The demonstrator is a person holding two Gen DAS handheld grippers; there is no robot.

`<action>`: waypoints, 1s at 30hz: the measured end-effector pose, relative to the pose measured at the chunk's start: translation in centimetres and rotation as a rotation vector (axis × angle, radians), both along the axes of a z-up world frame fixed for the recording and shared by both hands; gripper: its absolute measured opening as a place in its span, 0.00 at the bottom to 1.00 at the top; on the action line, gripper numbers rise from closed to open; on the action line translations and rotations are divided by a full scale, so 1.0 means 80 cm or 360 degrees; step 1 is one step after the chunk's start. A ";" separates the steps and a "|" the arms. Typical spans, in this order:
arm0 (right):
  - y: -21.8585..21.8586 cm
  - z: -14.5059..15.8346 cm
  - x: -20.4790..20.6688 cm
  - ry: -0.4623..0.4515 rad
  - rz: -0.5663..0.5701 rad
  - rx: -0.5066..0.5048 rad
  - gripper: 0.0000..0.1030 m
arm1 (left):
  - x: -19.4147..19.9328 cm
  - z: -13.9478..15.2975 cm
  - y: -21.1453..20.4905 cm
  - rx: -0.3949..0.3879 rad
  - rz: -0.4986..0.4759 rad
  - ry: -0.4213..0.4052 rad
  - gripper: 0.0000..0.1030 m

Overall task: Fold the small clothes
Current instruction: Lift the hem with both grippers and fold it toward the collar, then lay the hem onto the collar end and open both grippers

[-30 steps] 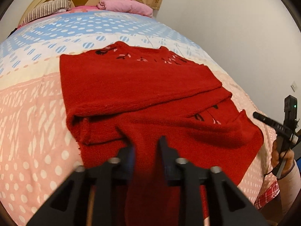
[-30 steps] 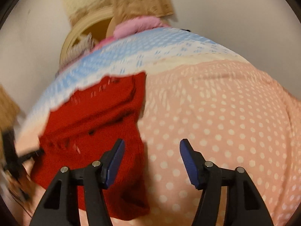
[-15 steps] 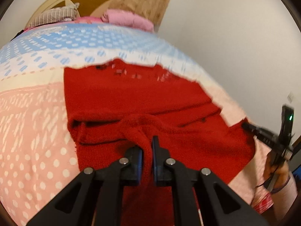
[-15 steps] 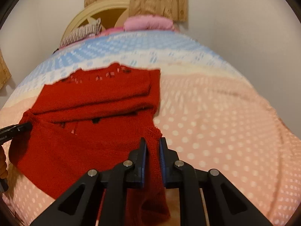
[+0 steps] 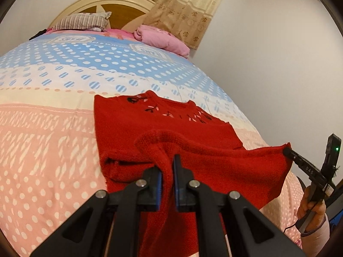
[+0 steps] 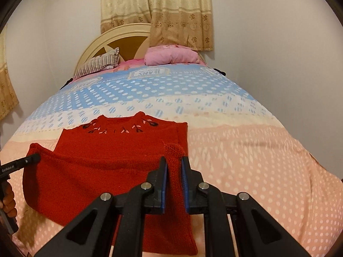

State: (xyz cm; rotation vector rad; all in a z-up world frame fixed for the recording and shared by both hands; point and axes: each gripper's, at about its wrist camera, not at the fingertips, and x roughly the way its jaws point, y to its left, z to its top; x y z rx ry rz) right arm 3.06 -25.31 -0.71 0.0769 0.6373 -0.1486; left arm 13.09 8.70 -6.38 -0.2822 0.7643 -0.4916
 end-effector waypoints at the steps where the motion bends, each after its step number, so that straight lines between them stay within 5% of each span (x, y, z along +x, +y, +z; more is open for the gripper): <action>1: 0.001 0.002 0.004 -0.0005 0.0002 -0.0007 0.11 | 0.001 -0.001 0.002 -0.0014 0.0012 0.0003 0.09; 16: 0.015 0.020 0.062 -0.0043 0.0046 -0.0147 0.11 | 0.044 0.012 0.008 -0.0002 0.0141 -0.0004 0.09; 30: 0.003 -0.006 0.237 0.0024 -0.0022 -0.0228 0.10 | 0.183 0.003 -0.002 0.0169 0.0310 -0.0014 0.05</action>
